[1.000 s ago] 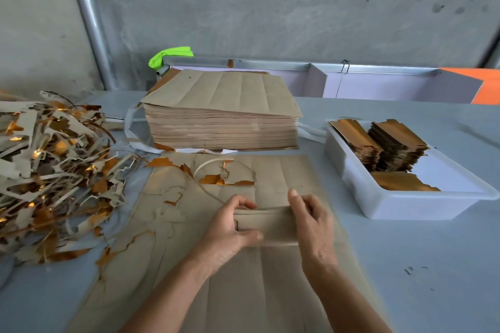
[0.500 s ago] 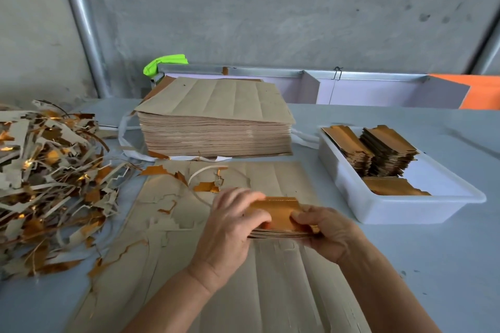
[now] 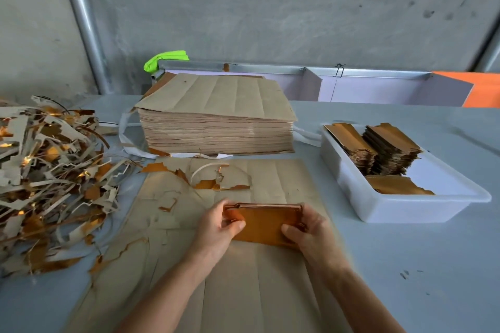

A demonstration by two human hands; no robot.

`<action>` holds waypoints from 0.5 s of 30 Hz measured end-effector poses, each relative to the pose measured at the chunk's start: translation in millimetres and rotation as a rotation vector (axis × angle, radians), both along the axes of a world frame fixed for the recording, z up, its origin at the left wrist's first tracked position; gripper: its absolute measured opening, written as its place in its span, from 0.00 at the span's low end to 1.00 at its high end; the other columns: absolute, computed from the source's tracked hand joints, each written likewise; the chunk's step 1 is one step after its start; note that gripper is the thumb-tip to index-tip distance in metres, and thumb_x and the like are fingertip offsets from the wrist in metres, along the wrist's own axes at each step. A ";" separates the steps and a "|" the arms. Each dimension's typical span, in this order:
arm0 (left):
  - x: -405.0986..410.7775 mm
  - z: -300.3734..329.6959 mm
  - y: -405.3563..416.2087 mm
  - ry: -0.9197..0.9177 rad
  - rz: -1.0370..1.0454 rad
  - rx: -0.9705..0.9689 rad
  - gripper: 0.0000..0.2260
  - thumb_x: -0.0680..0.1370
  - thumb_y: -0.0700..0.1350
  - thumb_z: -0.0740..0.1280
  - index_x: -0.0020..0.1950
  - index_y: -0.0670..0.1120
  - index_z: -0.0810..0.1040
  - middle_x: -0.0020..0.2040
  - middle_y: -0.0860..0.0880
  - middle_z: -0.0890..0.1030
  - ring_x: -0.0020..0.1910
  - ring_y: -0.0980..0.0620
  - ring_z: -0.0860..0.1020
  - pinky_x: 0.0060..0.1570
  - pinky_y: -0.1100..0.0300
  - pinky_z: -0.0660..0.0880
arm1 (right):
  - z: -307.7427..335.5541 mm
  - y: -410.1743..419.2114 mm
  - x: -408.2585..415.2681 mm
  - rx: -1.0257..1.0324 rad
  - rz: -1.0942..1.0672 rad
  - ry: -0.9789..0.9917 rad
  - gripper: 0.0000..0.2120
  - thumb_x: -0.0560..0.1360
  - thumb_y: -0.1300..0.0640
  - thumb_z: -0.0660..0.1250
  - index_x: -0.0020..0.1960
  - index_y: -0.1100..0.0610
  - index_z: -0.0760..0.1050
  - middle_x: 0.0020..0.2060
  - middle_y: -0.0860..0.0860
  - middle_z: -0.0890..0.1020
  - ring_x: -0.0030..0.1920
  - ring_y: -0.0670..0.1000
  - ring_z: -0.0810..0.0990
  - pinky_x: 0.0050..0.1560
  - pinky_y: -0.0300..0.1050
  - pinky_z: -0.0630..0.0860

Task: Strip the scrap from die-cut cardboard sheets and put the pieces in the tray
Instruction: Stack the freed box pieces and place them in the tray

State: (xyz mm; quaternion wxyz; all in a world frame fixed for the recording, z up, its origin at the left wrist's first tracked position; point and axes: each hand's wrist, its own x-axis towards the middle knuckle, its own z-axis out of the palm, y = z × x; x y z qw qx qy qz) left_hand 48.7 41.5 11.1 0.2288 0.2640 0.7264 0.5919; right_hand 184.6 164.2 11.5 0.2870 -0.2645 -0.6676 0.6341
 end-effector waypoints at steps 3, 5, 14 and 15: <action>-2.2 -8.3 1.5 0.004 -0.006 -0.019 0.17 0.75 0.35 0.68 0.59 0.52 0.72 0.53 0.50 0.80 0.53 0.53 0.78 0.51 0.67 0.73 | -3.6 -3.6 -2.8 0.076 -0.026 -0.080 0.10 0.72 0.72 0.66 0.44 0.58 0.78 0.31 0.45 0.80 0.34 0.40 0.77 0.34 0.30 0.73; -5.6 -6.9 3.5 0.046 -0.018 -0.065 0.19 0.75 0.36 0.69 0.63 0.49 0.70 0.54 0.49 0.80 0.53 0.54 0.79 0.56 0.59 0.76 | -1.1 -0.5 -5.7 0.024 -0.052 -0.071 0.12 0.71 0.73 0.66 0.46 0.59 0.80 0.37 0.52 0.83 0.39 0.46 0.80 0.41 0.38 0.78; 13.1 7.3 7.3 1.258 -0.255 -0.325 0.40 0.69 0.60 0.71 0.76 0.48 0.58 0.74 0.48 0.61 0.73 0.49 0.59 0.71 0.56 0.49 | 32.4 20.3 -21.0 -0.153 -0.094 -0.303 0.08 0.70 0.68 0.70 0.44 0.57 0.78 0.39 0.55 0.83 0.42 0.53 0.81 0.41 0.45 0.79; 15.1 7.1 10.4 1.337 -0.266 -0.326 0.35 0.71 0.51 0.74 0.74 0.46 0.63 0.71 0.47 0.67 0.70 0.48 0.66 0.71 0.57 0.56 | 36.1 19.7 -24.2 -0.174 -0.068 -0.312 0.07 0.69 0.68 0.70 0.45 0.59 0.78 0.40 0.56 0.84 0.43 0.54 0.82 0.44 0.46 0.79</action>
